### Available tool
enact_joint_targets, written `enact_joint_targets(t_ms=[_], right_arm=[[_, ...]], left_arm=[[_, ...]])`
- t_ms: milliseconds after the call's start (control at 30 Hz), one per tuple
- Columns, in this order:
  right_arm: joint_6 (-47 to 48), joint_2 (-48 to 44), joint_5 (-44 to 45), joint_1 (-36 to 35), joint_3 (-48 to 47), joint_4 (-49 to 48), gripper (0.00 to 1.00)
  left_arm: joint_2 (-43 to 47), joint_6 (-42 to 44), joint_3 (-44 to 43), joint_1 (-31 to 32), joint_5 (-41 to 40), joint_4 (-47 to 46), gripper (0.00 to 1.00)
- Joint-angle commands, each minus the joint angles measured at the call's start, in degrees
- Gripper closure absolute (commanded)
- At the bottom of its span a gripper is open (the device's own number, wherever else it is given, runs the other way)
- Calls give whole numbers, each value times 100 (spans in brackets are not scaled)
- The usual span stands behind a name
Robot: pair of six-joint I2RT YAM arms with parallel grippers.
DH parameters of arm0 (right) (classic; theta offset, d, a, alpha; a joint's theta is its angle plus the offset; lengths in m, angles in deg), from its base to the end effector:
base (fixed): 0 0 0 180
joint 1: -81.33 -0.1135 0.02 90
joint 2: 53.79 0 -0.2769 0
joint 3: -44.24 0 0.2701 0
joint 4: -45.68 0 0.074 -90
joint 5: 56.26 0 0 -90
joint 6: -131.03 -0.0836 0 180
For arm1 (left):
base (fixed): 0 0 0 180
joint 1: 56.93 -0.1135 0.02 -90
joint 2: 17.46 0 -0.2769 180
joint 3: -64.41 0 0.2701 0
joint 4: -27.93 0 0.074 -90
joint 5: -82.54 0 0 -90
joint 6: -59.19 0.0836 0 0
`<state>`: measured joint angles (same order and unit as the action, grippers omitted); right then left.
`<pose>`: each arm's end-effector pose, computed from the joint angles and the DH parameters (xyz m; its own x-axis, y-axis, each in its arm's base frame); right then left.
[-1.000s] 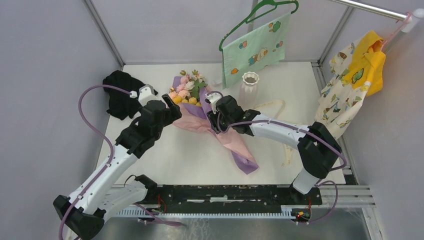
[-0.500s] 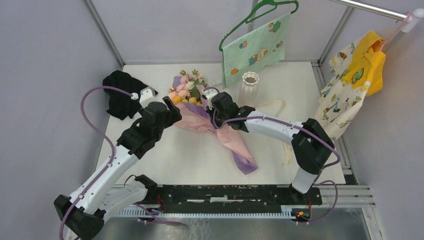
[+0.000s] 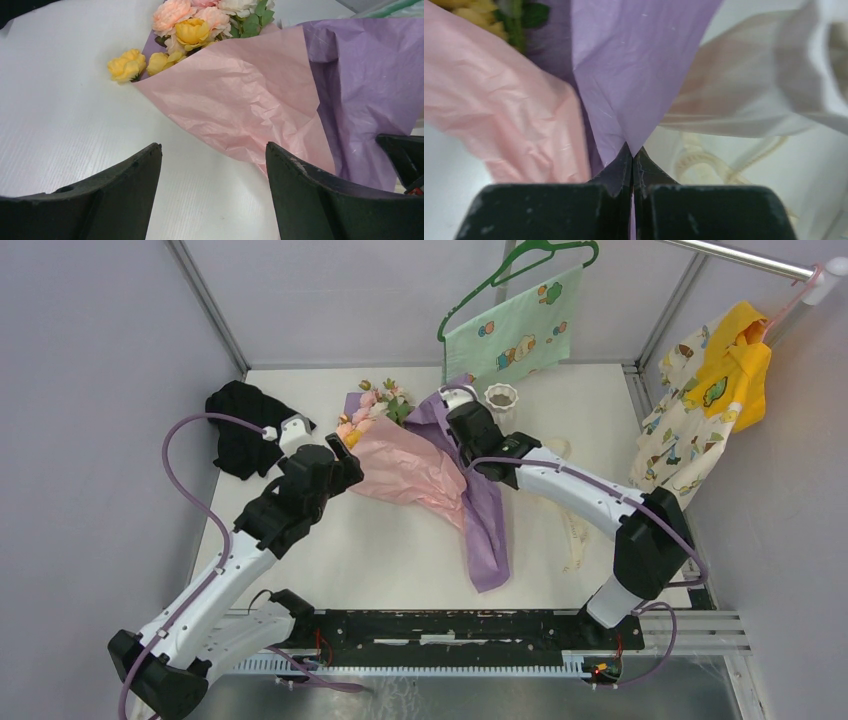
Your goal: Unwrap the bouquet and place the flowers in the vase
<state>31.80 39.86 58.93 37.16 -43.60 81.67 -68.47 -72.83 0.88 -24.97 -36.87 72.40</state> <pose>0.3245 0.2657 0.2627 -0.5365 -0.3188 -0.7813 -0.3210 0.9334 -0.1604 0.2203 -0.0891 0.3096 -0.4056 -0.4343 -0.8043 -0.2206 0.9004 -0.3749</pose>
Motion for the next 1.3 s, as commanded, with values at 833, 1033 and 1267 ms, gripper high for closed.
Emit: enact_joint_targets(t_ms=[833, 1033, 1267], right_arm=[[875, -80, -1833, 52, -346, -743, 21], [1231, 863, -1572, 57, -1136, -707, 17], [1482, 1464, -1795, 164, -1678, -657, 16]], left_arm=[[236, -87, -316, 11, -127, 104, 18], [516, -16, -445, 16, -212, 300, 18], [655, 65, -475, 12, -328, 401, 18]])
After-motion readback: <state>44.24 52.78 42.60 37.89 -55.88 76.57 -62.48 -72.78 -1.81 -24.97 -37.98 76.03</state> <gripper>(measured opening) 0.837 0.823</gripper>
